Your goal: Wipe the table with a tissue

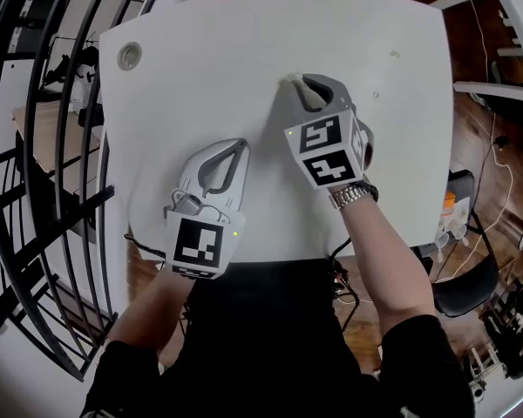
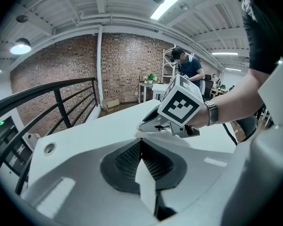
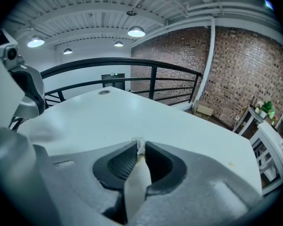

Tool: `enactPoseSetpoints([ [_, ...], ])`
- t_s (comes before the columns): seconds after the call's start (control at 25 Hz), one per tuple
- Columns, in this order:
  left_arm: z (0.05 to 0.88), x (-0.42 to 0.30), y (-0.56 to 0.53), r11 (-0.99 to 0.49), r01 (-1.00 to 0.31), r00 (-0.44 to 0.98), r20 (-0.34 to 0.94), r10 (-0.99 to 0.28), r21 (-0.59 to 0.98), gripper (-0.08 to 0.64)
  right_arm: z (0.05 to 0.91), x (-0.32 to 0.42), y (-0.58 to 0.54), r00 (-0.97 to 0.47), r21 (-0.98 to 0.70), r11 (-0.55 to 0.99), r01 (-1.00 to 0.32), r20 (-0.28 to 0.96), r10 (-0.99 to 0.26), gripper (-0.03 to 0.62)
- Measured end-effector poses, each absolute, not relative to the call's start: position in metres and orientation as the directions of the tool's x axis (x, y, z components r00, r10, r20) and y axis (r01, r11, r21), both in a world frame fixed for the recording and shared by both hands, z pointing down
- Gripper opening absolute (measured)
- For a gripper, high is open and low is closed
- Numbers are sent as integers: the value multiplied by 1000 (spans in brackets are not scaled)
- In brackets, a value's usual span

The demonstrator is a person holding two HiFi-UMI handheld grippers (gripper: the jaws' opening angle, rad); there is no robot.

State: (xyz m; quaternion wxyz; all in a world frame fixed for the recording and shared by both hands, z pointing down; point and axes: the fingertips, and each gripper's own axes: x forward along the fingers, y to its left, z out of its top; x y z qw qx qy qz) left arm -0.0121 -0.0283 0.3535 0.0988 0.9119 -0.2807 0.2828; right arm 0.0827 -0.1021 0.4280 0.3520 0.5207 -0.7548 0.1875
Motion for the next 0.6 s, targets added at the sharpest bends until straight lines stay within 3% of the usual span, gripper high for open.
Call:
enactPoseSetpoints([
  [0.6, 354, 40, -3, -853, -522, 702, 573, -423, 10, 17, 421, 151, -69, -145, 102, 311, -945, 722, -676, 43],
])
